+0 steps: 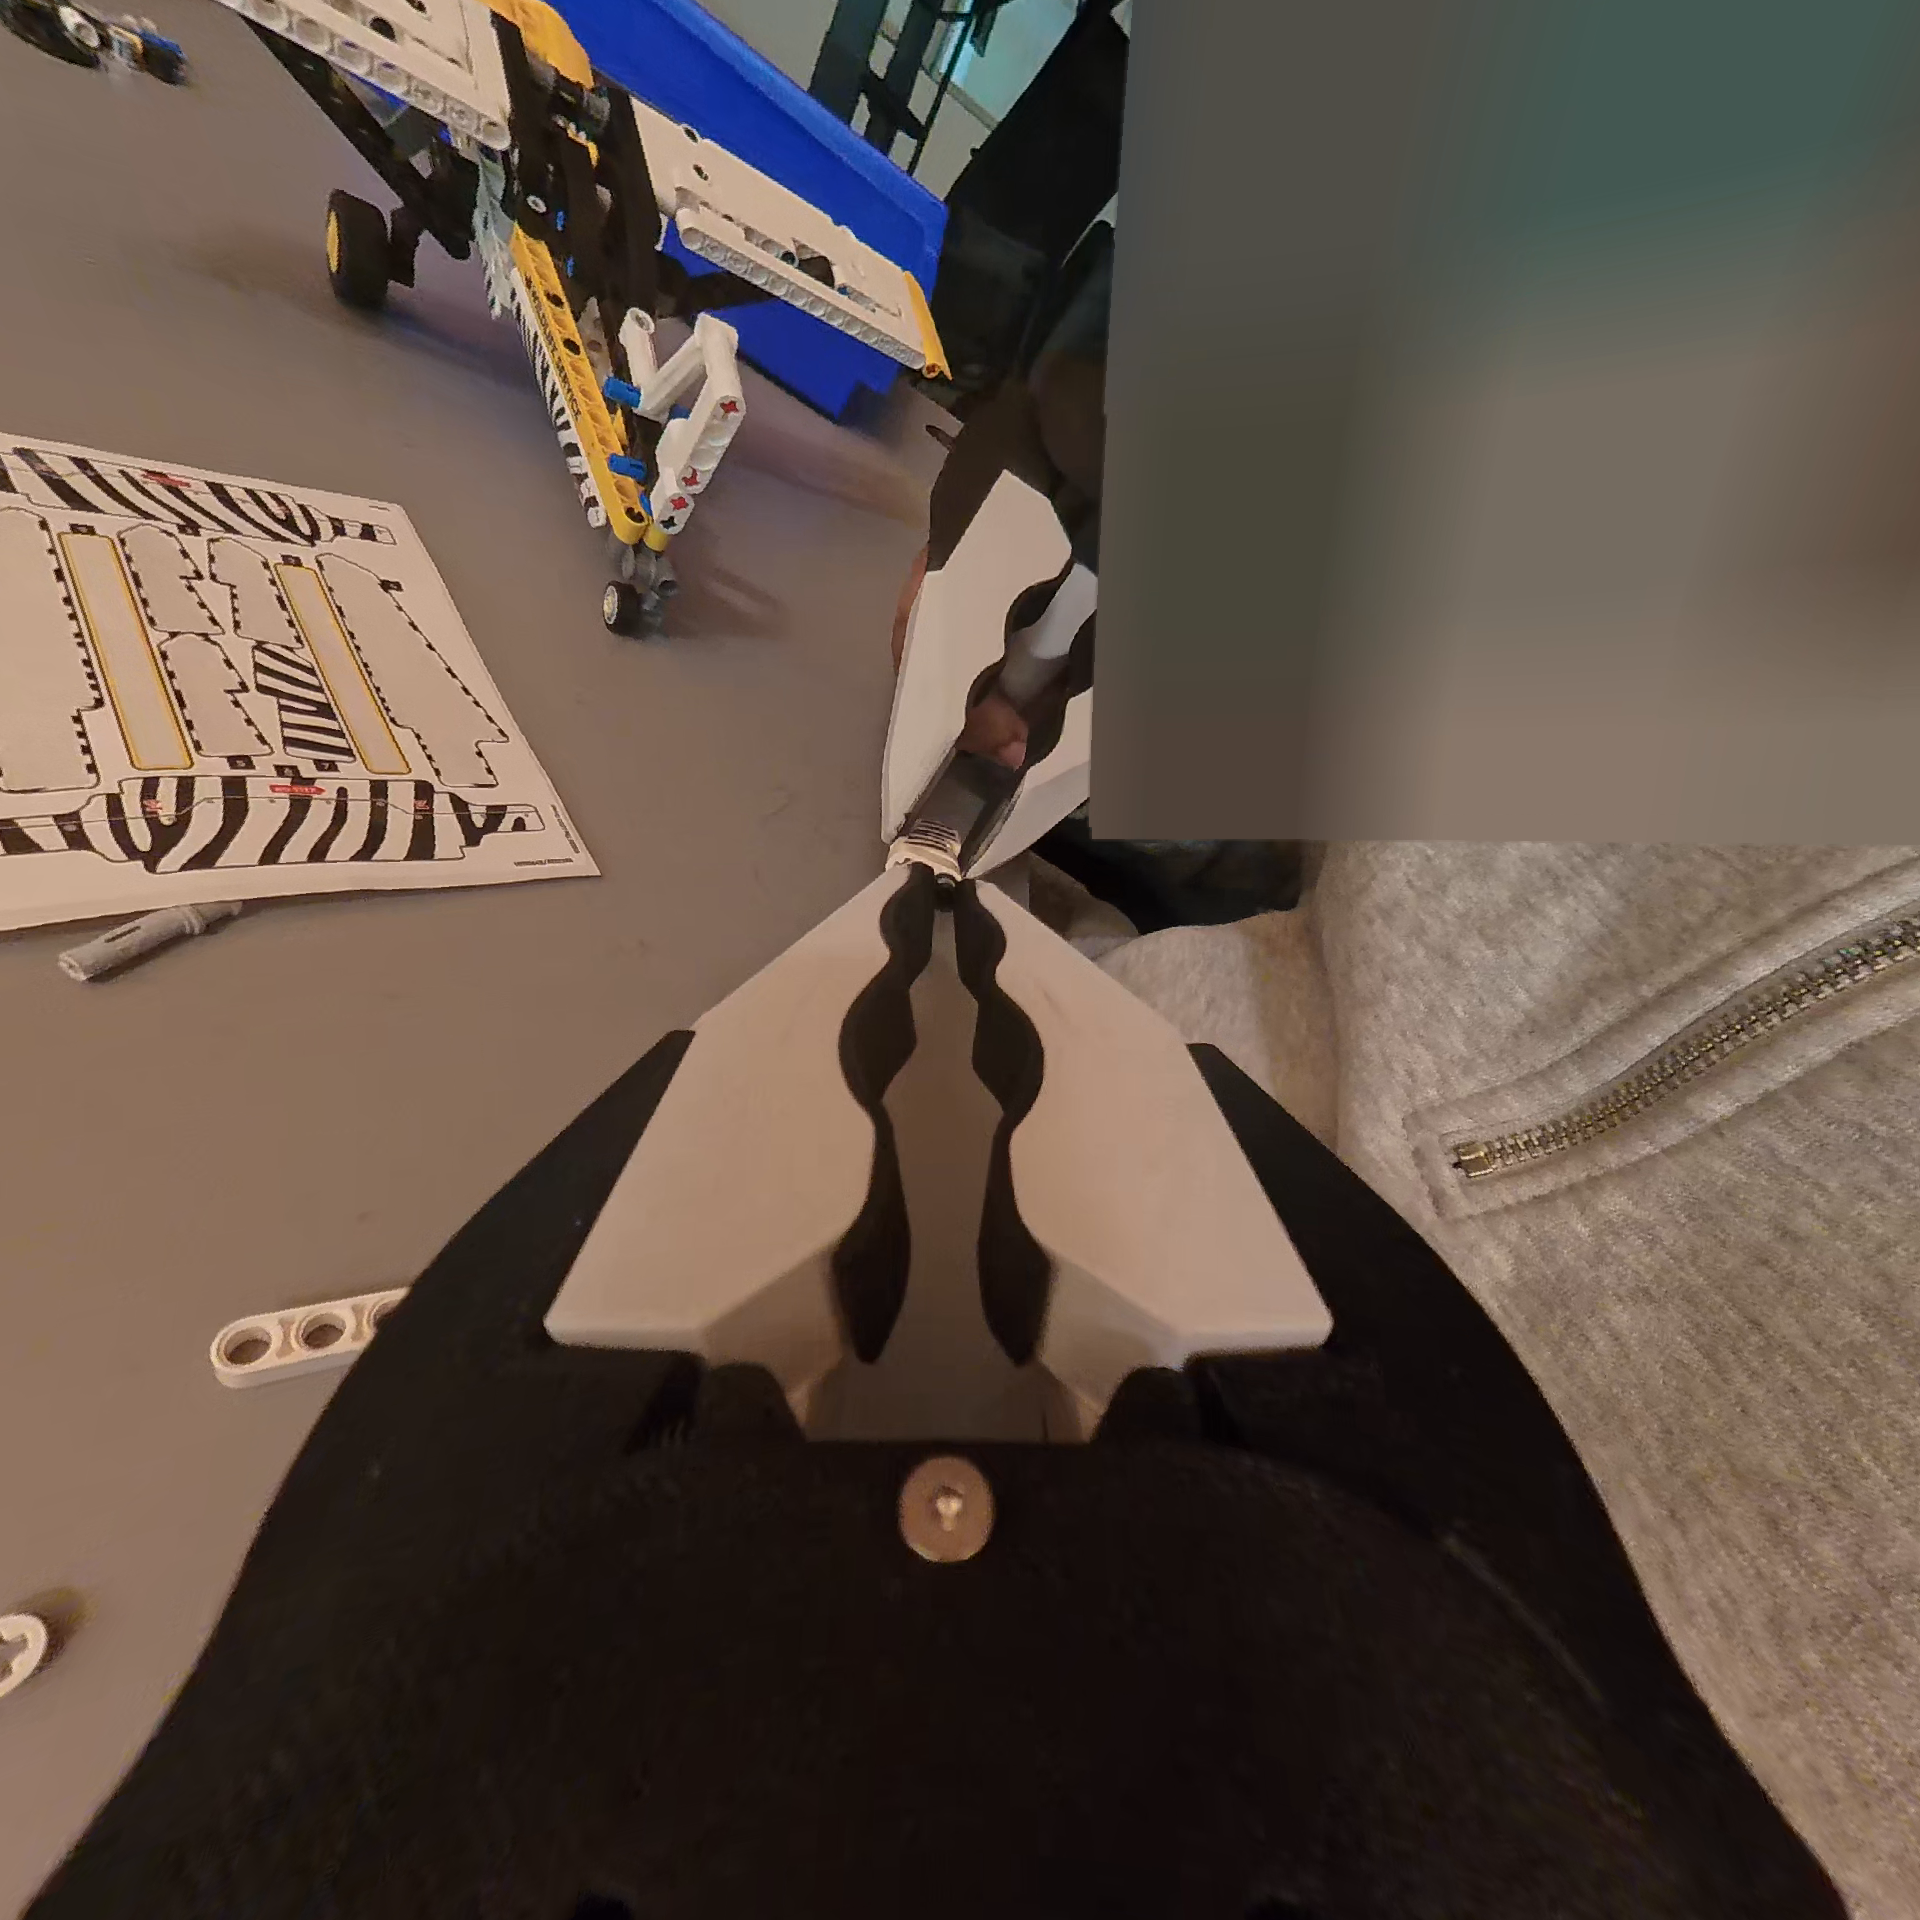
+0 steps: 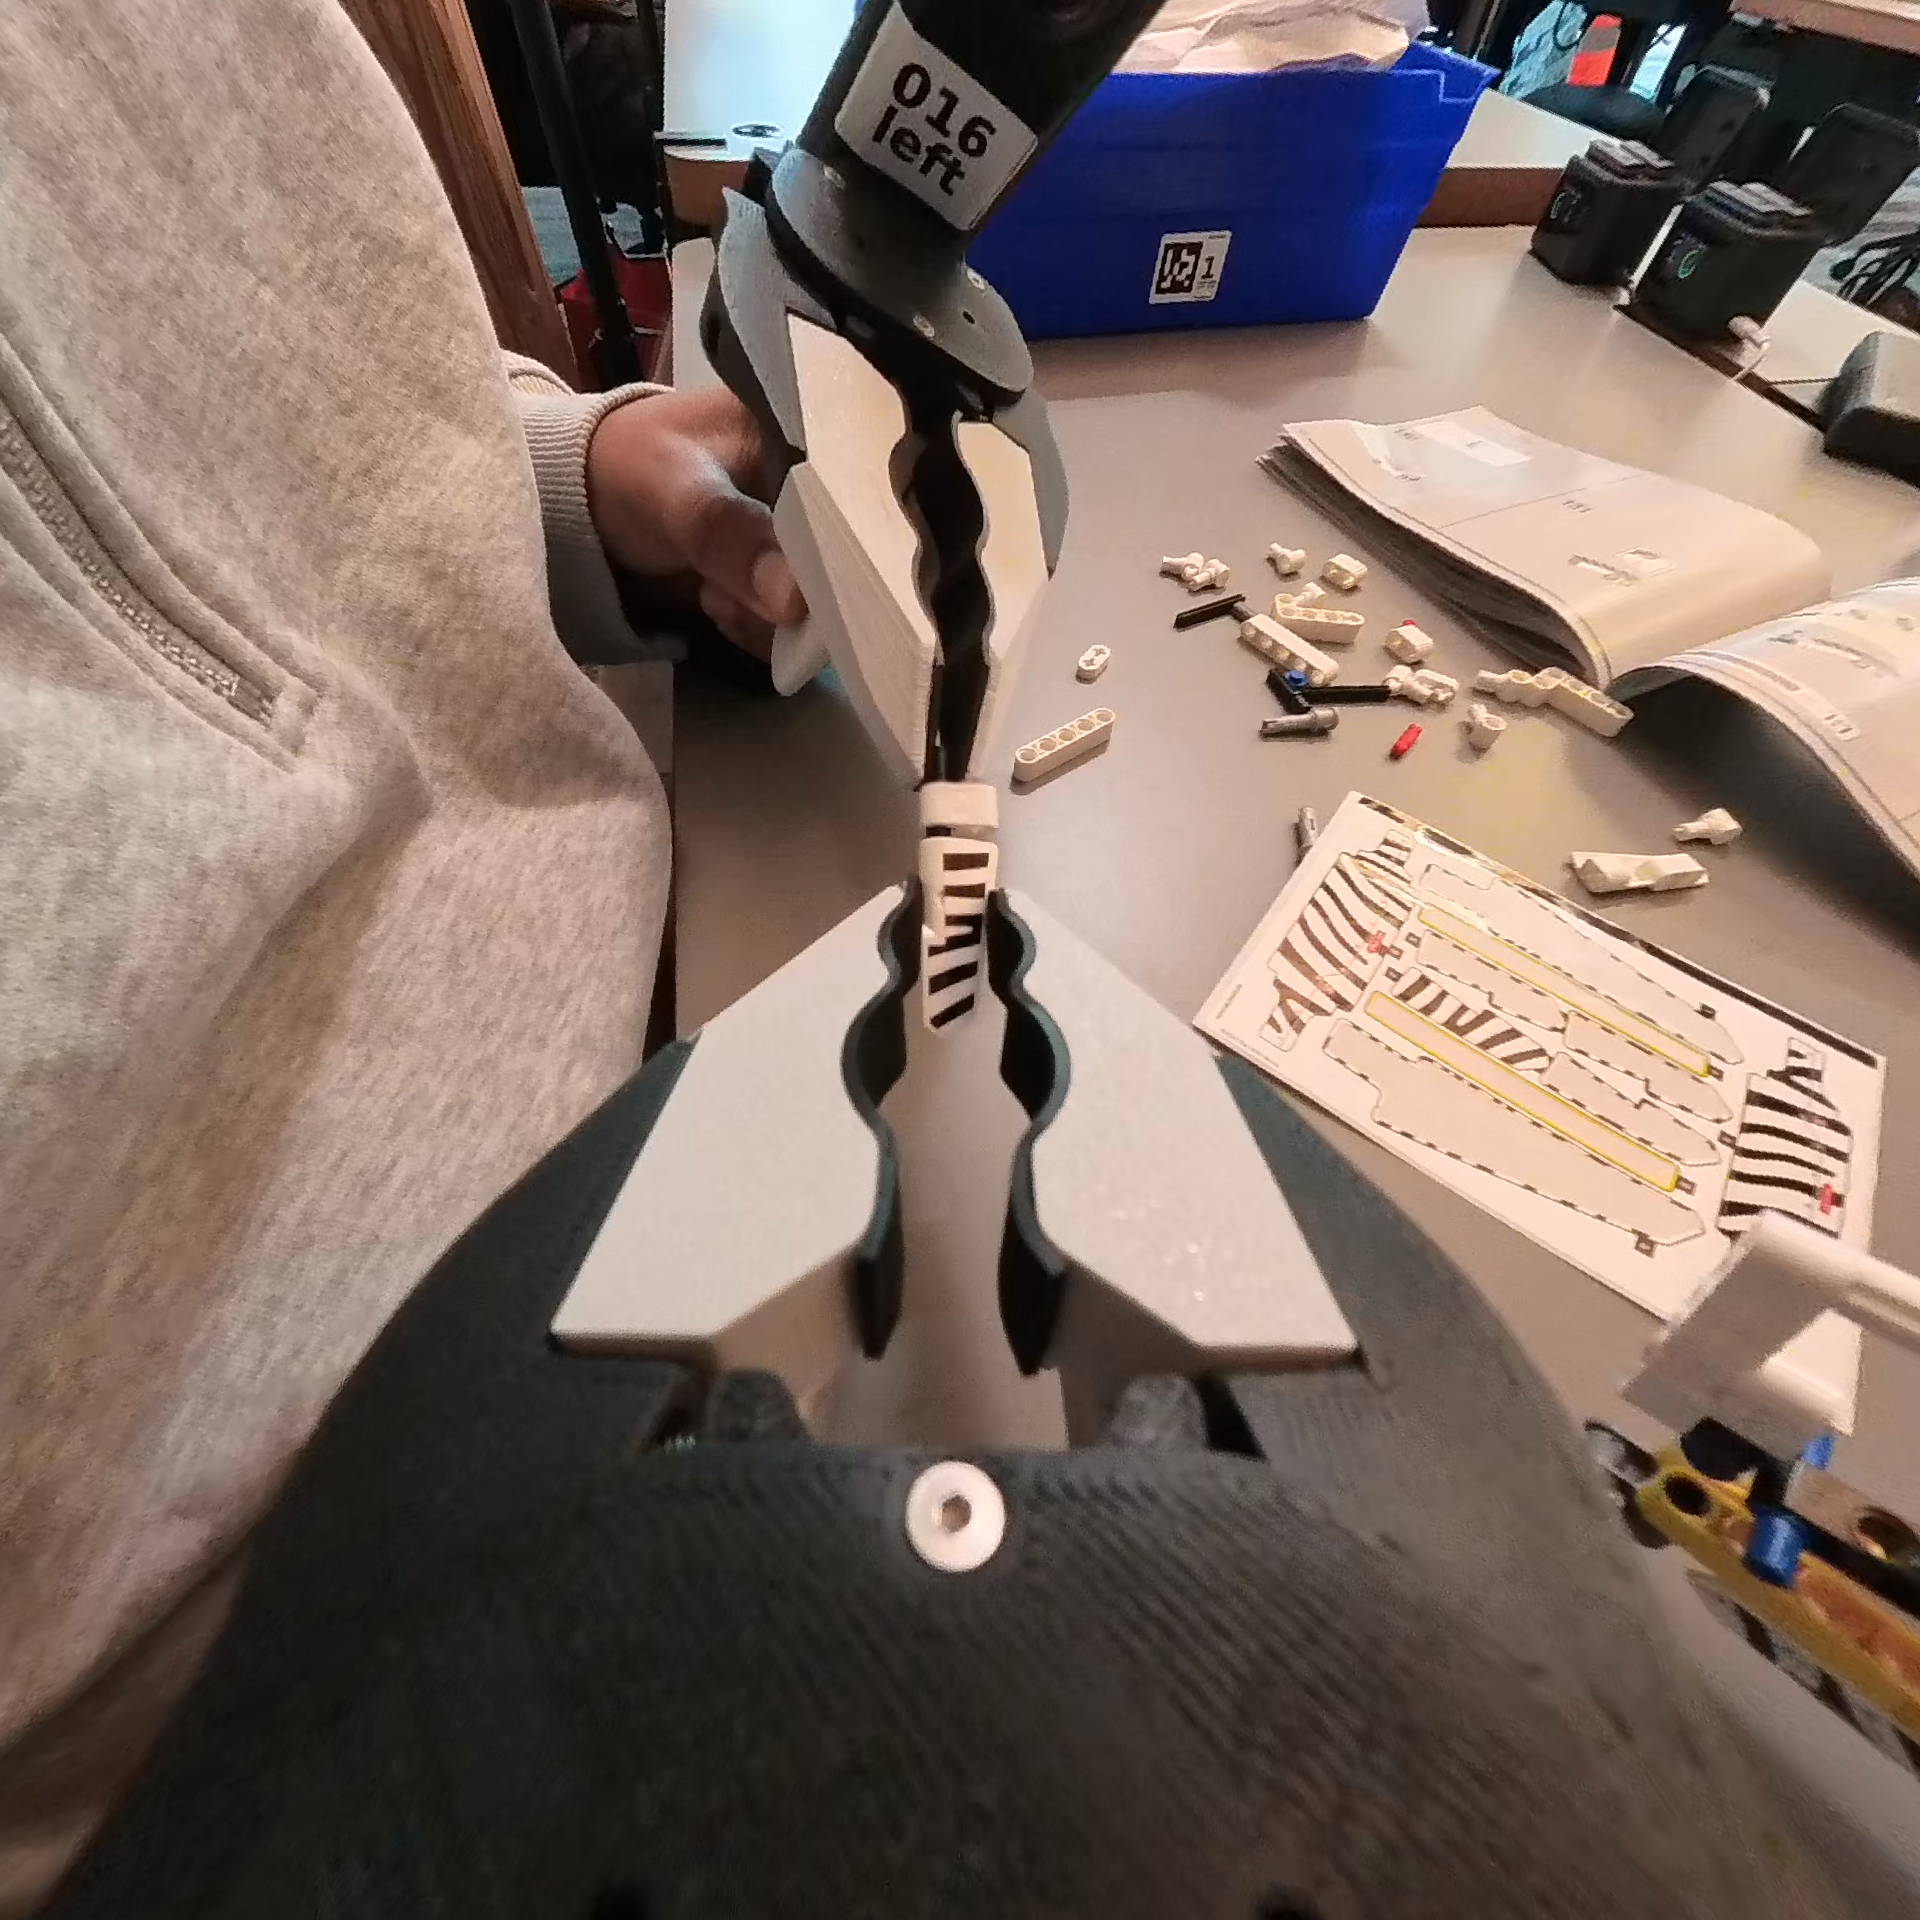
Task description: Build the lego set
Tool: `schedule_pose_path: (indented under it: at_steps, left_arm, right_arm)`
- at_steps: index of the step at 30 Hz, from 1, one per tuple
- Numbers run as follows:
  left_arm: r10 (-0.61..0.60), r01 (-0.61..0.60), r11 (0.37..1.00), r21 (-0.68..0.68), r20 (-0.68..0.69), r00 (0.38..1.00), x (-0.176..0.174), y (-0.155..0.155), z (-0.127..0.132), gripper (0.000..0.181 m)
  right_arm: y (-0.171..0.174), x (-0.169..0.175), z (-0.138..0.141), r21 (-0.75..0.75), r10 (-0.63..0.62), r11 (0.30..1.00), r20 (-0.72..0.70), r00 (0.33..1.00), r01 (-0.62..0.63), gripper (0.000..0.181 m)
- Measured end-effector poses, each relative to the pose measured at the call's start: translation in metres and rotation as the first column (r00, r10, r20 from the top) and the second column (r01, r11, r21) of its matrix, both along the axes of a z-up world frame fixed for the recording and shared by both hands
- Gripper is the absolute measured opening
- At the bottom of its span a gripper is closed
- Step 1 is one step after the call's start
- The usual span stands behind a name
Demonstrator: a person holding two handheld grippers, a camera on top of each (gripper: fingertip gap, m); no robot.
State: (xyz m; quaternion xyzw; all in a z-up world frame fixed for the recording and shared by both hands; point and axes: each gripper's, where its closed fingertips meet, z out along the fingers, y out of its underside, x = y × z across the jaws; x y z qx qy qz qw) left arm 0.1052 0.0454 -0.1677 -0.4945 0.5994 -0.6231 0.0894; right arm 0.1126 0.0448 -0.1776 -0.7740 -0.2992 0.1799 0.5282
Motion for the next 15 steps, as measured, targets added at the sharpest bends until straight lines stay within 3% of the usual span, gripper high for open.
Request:
schedule_pose_path:
  at_steps: [15]
  left_arm:
    - [0.02, -0.019, 1.0, 0.019, -0.04, 0.999, 0.0029, 0.0011, -0.0064, 0.003]
  right_arm:
    - [0.0028, 0.0028, 0.001, 0.007, -0.023, 1.0, -0.014, 1.0, 0.023, 0.01]
